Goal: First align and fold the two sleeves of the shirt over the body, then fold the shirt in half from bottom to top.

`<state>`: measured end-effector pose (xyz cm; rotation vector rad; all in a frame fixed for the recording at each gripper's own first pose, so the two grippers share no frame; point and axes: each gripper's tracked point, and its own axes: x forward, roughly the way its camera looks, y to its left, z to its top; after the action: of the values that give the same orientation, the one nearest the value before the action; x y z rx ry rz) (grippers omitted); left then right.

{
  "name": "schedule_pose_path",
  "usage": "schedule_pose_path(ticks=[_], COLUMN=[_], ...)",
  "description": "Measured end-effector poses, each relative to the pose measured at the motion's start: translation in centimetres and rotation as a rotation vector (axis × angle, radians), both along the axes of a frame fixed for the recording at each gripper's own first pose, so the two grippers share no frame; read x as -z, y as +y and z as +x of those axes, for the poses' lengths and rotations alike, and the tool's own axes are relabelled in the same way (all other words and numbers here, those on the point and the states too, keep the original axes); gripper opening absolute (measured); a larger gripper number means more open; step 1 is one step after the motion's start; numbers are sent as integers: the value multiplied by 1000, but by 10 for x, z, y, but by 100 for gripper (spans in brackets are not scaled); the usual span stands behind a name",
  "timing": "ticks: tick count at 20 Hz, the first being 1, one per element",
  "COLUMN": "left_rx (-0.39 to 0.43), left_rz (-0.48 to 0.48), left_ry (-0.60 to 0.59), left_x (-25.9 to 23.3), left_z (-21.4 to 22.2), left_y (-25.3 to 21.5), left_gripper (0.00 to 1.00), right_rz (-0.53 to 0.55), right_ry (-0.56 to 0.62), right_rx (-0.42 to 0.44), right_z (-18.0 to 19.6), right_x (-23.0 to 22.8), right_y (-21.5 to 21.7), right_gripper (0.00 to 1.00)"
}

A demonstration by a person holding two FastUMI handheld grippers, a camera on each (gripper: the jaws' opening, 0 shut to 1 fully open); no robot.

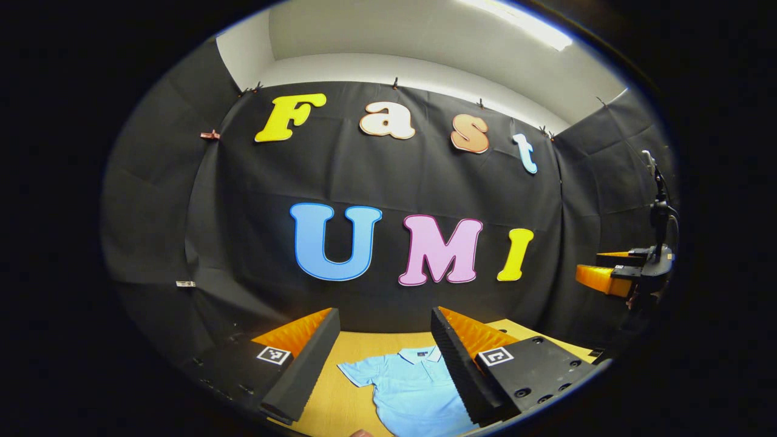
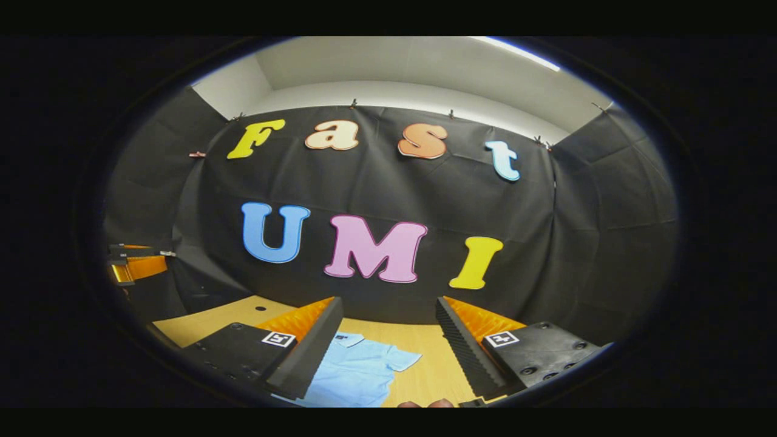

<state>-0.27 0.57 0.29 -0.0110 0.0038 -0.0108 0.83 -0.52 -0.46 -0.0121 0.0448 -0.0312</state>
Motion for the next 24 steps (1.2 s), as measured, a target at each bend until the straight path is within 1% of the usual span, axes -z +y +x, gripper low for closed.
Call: schedule_pose_path(ticks=[3, 4, 10, 12, 13, 14, 16, 17, 18, 20, 24], left_rx=[-1, 4, 2, 0, -4, -8, -20, -26, -32, -47, -102], left_rz=[13, 13, 14, 20, 18, 11, -7, -15, -18, -7, 22], left_ry=[6, 5, 6, -1, 0, 7, 14, 16, 17, 21, 42], left_x=[2, 1, 0, 0, 2, 4, 7, 9, 8, 10, 19], left_z=[-1, -3, -6, -6, -6, -3, -1, 0, 2, 6, 21], left_y=[-1, -2, -1, 2, 4, 6, 8, 10, 12, 15, 25], left_gripper=[96, 96, 96, 96, 96, 96, 96, 96, 96, 96, 96], right_rz=[-30, -33, -7, -5, -6, -12, -40, -52, -55, -44, -7], right_ry=[-8, -11, 8, 18, 24, 32, 50, 62, 80, 145, 315], right_rx=[6, 7, -8, -13, -14, -13, -11, -8, -9, -13, -61], right_z=[0, -2, 3, 11, 17, 25, 44, 53, 64, 86, 142], right_x=[-7, -8, -3, 0, 1, 4, 13, 20, 30, 58, 142], right_y=[-9, -9, -8, -11, -16, -22, -35, -42, -49, -62, -77], right_gripper=[95, 97, 97, 97, 95, 97, 97, 95, 97, 97, 97])
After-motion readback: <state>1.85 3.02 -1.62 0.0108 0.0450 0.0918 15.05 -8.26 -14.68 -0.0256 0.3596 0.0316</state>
